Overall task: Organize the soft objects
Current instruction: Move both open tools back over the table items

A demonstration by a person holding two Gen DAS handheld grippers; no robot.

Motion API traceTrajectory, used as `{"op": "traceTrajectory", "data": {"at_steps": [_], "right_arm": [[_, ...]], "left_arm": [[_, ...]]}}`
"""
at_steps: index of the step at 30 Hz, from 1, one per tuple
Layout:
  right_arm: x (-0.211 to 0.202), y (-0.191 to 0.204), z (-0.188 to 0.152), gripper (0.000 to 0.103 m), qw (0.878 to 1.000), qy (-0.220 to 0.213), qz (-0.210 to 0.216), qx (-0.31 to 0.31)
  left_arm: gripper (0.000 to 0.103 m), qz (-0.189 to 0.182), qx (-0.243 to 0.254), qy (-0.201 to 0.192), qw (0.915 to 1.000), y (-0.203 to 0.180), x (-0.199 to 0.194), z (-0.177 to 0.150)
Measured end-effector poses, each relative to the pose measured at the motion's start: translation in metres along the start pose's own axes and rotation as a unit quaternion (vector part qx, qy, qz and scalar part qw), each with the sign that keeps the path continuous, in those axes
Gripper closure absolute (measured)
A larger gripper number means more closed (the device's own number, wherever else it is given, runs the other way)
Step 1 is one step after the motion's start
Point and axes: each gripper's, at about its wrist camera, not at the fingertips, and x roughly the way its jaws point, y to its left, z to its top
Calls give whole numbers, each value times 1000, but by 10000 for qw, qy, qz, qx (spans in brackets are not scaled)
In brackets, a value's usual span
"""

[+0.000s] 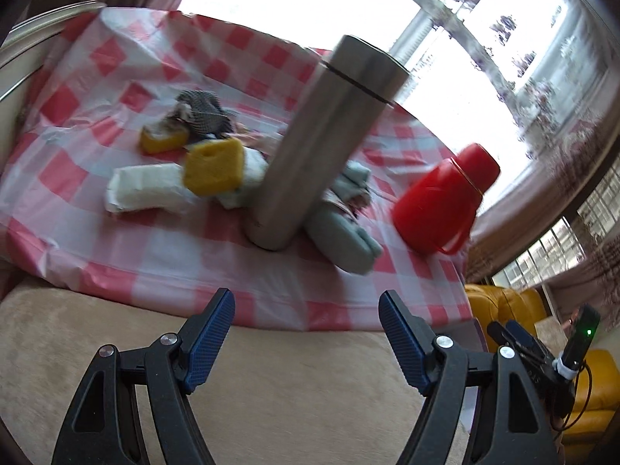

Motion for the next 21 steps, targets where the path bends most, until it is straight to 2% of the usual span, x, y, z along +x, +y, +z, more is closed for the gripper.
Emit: {"op": "traceTrajectory", "data": {"at_steps": [5, 10, 17, 21], "right_arm": [[14, 28, 9, 6, 9991, 49, 332, -272], [26, 56, 16, 6, 9968, 99, 572, -545], [46, 83, 23, 6, 9935, 196, 763, -827], [56, 96, 26, 6, 9911, 214, 719, -1099]], "left_arm": [[27, 111, -280, -64, 9995, 30, 2, 17], [27, 220, -277, -121, 9993, 45, 6, 33], [27, 205, -346, -77, 9992, 65, 24, 60], [27, 201, -276, -65, 9994, 72, 36, 78]]}}
